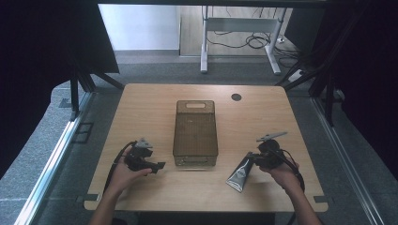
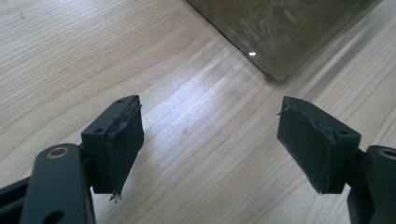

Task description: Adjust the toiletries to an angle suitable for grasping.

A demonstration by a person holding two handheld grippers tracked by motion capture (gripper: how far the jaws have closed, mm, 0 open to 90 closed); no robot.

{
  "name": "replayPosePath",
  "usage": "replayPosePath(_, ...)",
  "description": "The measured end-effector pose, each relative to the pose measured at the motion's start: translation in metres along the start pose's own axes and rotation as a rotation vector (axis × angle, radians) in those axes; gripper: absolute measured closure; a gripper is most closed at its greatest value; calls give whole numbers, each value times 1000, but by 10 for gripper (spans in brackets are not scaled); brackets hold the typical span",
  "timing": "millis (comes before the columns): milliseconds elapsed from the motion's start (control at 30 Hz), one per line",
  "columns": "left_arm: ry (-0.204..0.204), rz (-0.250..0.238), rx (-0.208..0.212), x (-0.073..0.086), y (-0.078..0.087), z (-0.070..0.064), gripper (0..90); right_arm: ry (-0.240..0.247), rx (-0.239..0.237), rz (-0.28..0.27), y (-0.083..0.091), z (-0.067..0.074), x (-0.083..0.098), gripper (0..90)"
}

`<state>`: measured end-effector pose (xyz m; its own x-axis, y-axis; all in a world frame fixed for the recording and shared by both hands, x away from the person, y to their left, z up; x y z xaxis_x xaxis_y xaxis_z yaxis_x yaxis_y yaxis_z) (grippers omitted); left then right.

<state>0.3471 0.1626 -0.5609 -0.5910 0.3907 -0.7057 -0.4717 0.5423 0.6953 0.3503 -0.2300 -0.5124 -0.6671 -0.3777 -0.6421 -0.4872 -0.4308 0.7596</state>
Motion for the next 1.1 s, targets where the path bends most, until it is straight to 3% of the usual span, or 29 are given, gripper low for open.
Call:
replayPosePath(200, -5, -1, 3, 0, 1, -2, 231, 69, -40, 78, -13, 17, -4, 890)
replayPosePath(600, -4, -6, 5, 0, 2, -3, 233, 154, -81, 202, -41, 41, -8, 897)
replayPosePath(733, -11, -2, 7, -1, 1, -4, 233, 159, -90, 240, -46, 48, -7, 897)
replayPosePath(1100, -17, 5, 5, 0, -2, -7, 233, 180, -108, 272, -54, 56, 2, 897)
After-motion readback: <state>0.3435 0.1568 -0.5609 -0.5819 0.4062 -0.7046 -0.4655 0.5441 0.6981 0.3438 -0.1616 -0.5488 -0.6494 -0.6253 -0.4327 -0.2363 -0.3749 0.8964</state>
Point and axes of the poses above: each handheld gripper's, and its own axes: y roughly backward along the jaws, x roughly out of its underside, z roughly to its left, the point moved 6 cm from there along -y, roughly forward along the jaws, and after that the axes turned 7 degrees about -z, right-handed, at the moved point
